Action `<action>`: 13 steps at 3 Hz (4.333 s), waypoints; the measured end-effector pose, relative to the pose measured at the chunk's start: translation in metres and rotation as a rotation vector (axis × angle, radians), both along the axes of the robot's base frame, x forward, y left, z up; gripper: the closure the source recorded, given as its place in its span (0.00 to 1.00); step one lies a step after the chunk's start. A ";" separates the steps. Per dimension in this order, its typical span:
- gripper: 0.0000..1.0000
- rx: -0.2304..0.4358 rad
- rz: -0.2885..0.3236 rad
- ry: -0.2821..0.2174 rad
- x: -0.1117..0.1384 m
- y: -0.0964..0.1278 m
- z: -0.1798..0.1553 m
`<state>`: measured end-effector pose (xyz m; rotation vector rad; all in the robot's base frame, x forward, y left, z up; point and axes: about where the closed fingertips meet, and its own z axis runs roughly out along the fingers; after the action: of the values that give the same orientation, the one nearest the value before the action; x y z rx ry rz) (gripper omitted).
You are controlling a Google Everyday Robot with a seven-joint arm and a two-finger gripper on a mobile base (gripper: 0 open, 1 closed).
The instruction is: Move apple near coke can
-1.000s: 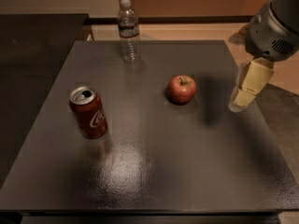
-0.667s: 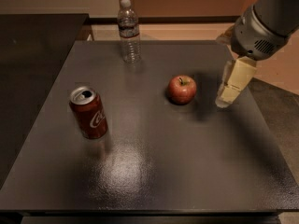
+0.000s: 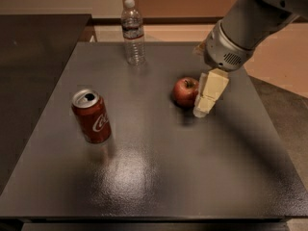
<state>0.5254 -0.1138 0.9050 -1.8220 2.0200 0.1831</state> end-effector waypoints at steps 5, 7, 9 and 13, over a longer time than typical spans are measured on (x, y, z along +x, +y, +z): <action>0.65 -0.019 0.050 0.031 0.010 0.029 -0.039; 1.00 0.044 0.146 -0.002 -0.012 0.079 -0.001; 1.00 0.014 0.206 -0.010 -0.038 0.136 -0.010; 0.58 -0.017 0.192 -0.010 -0.060 0.171 -0.040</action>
Offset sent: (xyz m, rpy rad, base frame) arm 0.0116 0.0323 -0.0591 -0.0289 0.0754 0.0299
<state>0.4657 0.0574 0.8651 -2.0228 1.8438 0.2113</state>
